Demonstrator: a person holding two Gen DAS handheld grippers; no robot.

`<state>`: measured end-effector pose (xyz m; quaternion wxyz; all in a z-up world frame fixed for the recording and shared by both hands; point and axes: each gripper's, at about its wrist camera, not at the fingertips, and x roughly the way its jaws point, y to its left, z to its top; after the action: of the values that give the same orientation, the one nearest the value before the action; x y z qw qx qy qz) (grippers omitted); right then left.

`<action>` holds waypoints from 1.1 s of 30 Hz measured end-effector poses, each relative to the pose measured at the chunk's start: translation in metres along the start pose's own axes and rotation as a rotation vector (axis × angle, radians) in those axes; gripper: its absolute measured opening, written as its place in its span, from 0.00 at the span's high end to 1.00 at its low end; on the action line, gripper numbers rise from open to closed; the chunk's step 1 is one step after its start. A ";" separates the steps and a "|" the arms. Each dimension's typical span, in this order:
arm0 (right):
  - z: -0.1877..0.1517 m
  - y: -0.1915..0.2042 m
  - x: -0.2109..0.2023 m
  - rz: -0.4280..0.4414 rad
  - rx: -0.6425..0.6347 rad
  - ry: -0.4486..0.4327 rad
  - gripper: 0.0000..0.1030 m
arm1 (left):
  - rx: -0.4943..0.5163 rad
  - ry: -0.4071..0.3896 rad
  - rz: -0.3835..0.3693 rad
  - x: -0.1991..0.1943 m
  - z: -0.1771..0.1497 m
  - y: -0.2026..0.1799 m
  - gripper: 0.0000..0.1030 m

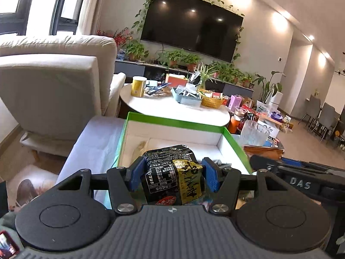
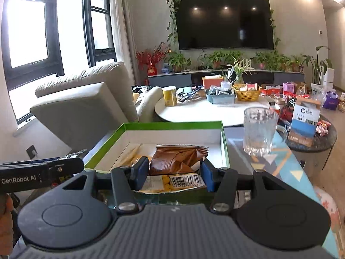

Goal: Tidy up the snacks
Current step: 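Carry both packs over the green box and open both tools inside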

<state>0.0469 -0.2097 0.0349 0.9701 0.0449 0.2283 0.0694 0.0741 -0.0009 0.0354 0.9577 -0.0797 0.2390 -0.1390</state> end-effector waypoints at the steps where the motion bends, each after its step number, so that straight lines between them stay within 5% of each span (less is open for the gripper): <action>1: 0.002 0.000 0.005 -0.002 -0.001 0.002 0.46 | 0.002 0.001 -0.002 0.005 0.002 -0.001 0.47; 24: 0.020 -0.005 0.112 -0.053 0.014 0.110 0.46 | -0.034 0.085 0.053 0.137 0.031 0.025 0.47; 33: 0.007 -0.004 0.116 -0.095 -0.001 0.200 0.45 | 0.039 0.190 0.046 0.139 0.019 0.027 0.39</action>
<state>0.1529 -0.1956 -0.0103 0.9447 0.0261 0.3257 0.0275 0.2067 -0.0162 -0.0146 0.9350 -0.0422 0.3279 -0.1283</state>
